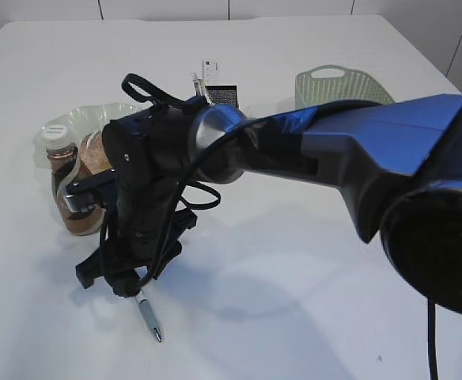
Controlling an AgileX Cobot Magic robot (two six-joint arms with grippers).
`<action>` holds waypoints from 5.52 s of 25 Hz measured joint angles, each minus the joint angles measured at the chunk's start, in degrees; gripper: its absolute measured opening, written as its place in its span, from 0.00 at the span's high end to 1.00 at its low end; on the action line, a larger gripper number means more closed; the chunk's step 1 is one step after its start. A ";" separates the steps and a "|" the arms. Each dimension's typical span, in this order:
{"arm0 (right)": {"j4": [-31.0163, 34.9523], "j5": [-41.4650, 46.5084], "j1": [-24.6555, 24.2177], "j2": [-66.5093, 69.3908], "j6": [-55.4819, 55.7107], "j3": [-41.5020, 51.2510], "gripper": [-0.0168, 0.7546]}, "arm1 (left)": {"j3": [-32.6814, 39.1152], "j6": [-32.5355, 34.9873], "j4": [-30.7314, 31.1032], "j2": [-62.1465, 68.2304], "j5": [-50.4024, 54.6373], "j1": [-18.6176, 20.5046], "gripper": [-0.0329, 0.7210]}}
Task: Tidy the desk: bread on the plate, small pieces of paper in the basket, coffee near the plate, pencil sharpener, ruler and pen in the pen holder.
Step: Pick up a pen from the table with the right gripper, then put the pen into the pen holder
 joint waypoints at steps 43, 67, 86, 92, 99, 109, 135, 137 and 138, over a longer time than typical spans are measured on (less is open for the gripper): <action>-5.16 12.47 0.10 2.28 -1.06 -10.22 0.85 | 0.00 0.00 2.35 0.00 -0.26 0.00 0.52; -18.04 6.99 -0.89 -18.20 0.05 -12.25 0.85 | 0.00 0.00 2.48 0.00 -1.42 0.00 0.52; -21.24 -56.56 -16.27 -27.26 0.05 23.84 0.85 | 0.00 0.00 2.36 0.00 -6.80 0.00 0.52; -20.06 -65.59 -18.58 -23.78 0.10 23.97 0.85 | 0.00 0.00 2.27 0.00 -8.51 0.00 0.52; -14.08 -74.17 -20.64 -14.52 0.18 18.73 0.85 | 0.00 0.00 2.24 0.00 -10.06 0.00 0.54; -13.74 -74.86 -21.00 -4.74 0.18 8.99 0.85 | 0.00 0.00 2.24 0.00 -10.41 0.00 0.54; -13.60 -73.92 -23.82 -0.37 -2.83 4.98 0.85 | 0.00 0.00 1.55 0.00 -17.22 0.00 0.55; -13.60 -73.92 -23.95 0.31 -2.92 4.84 0.85 | 0.00 0.00 1.41 0.00 -17.32 0.00 0.55; -13.60 -73.92 -24.07 0.46 -2.92 4.84 0.85 | 0.00 0.00 1.28 0.00 -17.32 0.00 0.55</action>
